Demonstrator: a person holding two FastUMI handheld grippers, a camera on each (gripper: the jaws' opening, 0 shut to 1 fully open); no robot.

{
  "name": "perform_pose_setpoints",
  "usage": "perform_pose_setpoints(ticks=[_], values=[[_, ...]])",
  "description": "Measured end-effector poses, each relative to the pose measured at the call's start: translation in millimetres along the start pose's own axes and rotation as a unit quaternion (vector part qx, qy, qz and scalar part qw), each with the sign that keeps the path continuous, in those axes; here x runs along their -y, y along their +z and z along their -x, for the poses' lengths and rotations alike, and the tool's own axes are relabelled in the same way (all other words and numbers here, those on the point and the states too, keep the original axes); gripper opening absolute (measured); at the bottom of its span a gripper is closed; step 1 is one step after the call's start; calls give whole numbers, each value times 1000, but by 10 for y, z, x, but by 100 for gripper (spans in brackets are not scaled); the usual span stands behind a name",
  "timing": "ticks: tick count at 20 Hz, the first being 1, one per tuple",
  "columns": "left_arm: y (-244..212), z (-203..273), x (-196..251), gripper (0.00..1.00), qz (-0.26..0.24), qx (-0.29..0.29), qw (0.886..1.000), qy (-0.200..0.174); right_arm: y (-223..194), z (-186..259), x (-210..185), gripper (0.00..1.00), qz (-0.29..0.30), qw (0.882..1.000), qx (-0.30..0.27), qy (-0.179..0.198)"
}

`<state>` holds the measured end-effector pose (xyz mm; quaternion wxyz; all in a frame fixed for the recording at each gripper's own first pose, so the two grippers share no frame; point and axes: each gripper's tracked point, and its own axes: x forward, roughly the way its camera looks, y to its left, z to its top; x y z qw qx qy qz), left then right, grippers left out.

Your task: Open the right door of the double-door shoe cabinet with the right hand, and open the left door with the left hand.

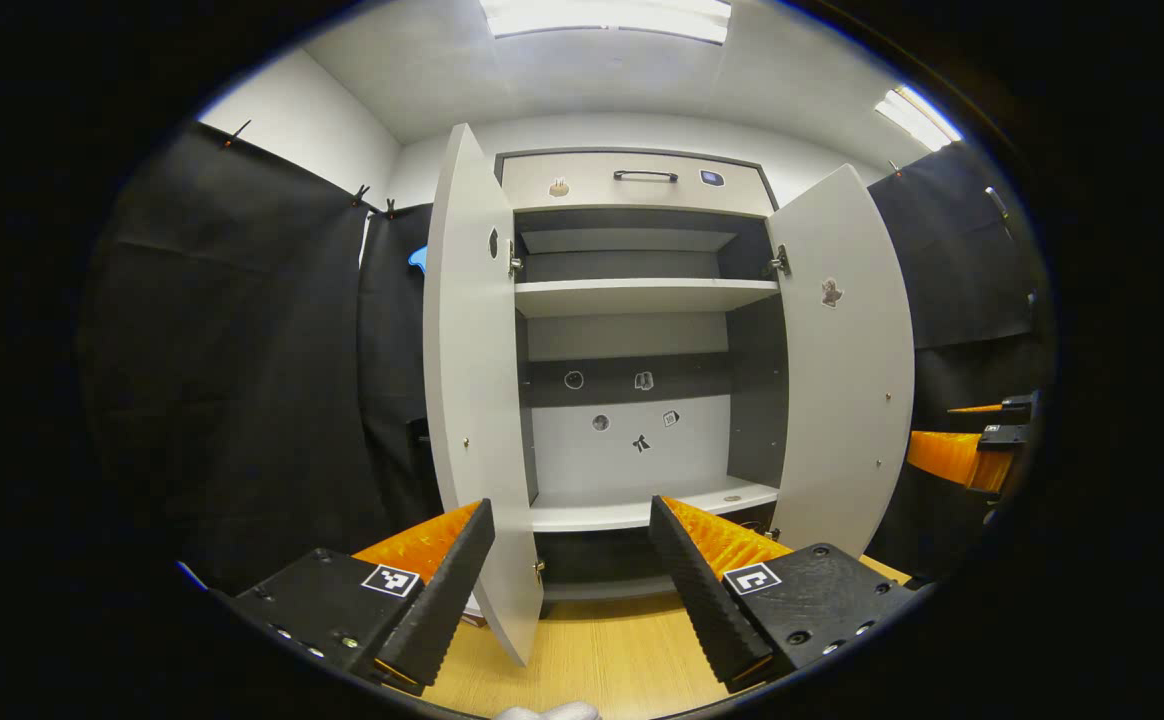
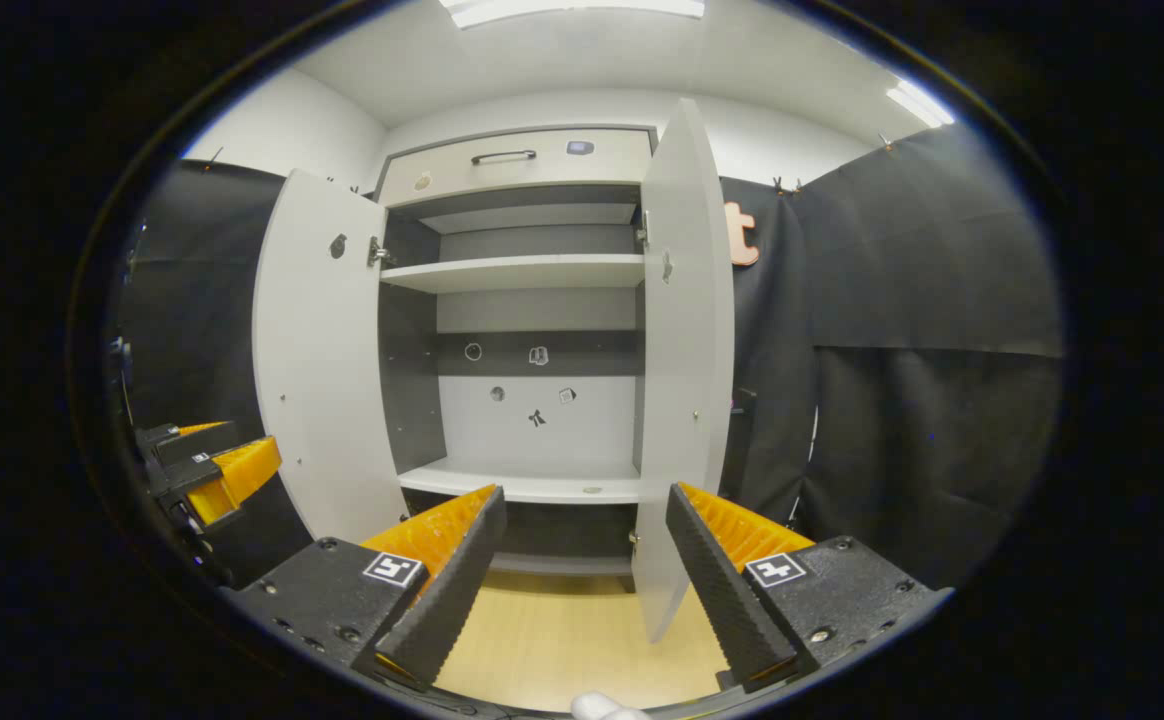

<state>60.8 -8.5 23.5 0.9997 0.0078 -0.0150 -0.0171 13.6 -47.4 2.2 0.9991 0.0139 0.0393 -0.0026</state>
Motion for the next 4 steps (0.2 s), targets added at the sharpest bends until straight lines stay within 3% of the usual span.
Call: perform_pose_setpoints(ticks=[4], values=[[43, -2, 28, 95, -2, 11, 1000, -2, 33, -4, 29, 100, -7, 1000, 8, -2]])
